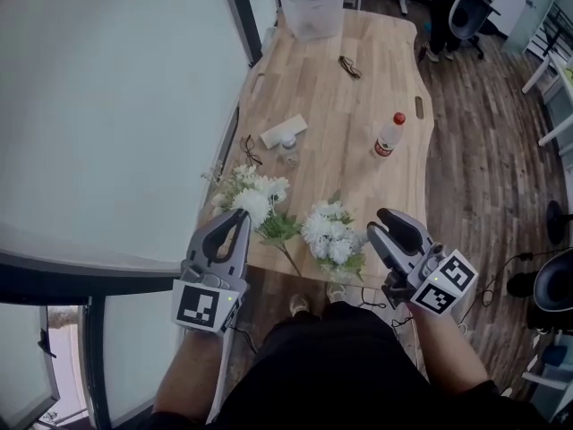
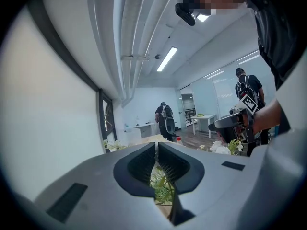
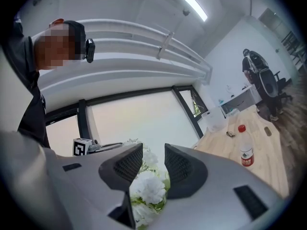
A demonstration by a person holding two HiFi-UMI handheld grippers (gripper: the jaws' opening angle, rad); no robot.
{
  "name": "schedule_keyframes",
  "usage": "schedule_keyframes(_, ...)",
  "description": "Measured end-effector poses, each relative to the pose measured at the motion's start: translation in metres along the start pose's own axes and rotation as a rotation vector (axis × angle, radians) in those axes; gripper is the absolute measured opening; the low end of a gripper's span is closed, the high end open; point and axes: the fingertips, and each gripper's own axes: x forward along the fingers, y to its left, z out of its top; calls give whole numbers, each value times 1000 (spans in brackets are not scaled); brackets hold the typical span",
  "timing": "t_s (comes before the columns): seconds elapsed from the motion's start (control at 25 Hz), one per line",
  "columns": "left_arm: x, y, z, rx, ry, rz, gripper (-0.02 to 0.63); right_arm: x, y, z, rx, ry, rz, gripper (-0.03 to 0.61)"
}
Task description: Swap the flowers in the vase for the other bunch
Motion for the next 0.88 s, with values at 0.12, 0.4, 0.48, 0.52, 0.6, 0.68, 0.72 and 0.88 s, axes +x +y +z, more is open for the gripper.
schedule_keyframes(0.12, -1, 6, 1, 1, -4, 15, 23, -5, -4, 13, -17, -28, -19, 144)
schedule_keyframes(0.4, -2, 14, 6, 21, -16, 25, 23, -11, -13, 35, -21, -76, -55, 141)
schedule_keyframes(0.48, -4, 16, 8, 26, -19, 29, 23, -13, -14, 40, -39, -78, -64, 123)
schedule_keyframes(0.52, -4, 17, 9, 29, -20, 32, 23, -14, -15, 41, -52, -77, -72, 96)
schedule_keyframes(0.6, -5, 19, 10, 35, -21, 35, 23, -16, -17, 44, -76, -73, -97, 38)
schedule_keyframes(0.68, -4, 21, 11, 39, -20, 37, 23, -17, -21, 46, -89, -72, -124, 26)
schedule_keyframes(0.72, -4, 22, 12, 41, -21, 38, 23, -17, -23, 47, -89, -73, -134, 26)
schedule_keyframes(0.88, -4, 26, 16, 51, -30, 39, 23, -16, -28, 48, -76, -76, -148, 26)
